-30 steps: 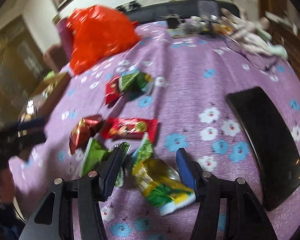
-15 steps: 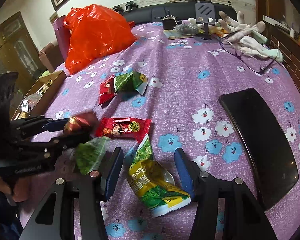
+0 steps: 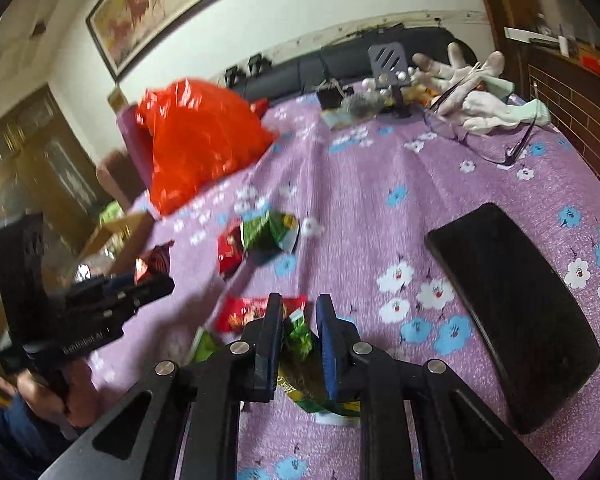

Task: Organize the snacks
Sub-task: 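Grasp a dark red foil snack bag with the left tool, then grasp a yellow-green pea bag with the right tool while the left tool holds the red bag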

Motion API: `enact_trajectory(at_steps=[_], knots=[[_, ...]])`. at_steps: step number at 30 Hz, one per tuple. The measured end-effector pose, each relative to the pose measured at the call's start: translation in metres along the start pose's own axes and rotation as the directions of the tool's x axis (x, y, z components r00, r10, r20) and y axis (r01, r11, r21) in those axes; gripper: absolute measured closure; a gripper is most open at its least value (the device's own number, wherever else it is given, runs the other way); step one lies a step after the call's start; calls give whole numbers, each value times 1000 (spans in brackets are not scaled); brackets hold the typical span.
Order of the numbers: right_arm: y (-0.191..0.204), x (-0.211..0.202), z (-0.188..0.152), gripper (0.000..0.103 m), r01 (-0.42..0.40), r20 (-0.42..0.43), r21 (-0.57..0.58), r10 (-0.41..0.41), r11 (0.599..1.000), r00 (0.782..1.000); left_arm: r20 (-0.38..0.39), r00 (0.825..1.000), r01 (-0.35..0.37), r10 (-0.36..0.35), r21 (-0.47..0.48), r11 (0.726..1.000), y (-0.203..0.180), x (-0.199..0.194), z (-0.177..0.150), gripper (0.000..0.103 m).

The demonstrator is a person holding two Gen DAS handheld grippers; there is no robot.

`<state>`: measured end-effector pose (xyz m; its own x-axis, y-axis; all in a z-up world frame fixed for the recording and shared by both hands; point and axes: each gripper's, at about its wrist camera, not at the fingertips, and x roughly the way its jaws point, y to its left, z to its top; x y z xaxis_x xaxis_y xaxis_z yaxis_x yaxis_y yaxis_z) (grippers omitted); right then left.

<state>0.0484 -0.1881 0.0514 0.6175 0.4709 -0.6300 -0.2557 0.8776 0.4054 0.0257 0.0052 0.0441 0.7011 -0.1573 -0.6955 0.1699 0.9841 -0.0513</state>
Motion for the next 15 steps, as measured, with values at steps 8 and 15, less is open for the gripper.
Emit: enact_trajectory(at_steps=[8,15], knots=[[15,2,4,89,-59,1,52,59,997,998,60,996,-59,65,-91,994,31,-13,11,67],[94,23,13,89,-66,-85,-49,61,997,995,65,993,-86,98,-165,982,58,-19,13,67]])
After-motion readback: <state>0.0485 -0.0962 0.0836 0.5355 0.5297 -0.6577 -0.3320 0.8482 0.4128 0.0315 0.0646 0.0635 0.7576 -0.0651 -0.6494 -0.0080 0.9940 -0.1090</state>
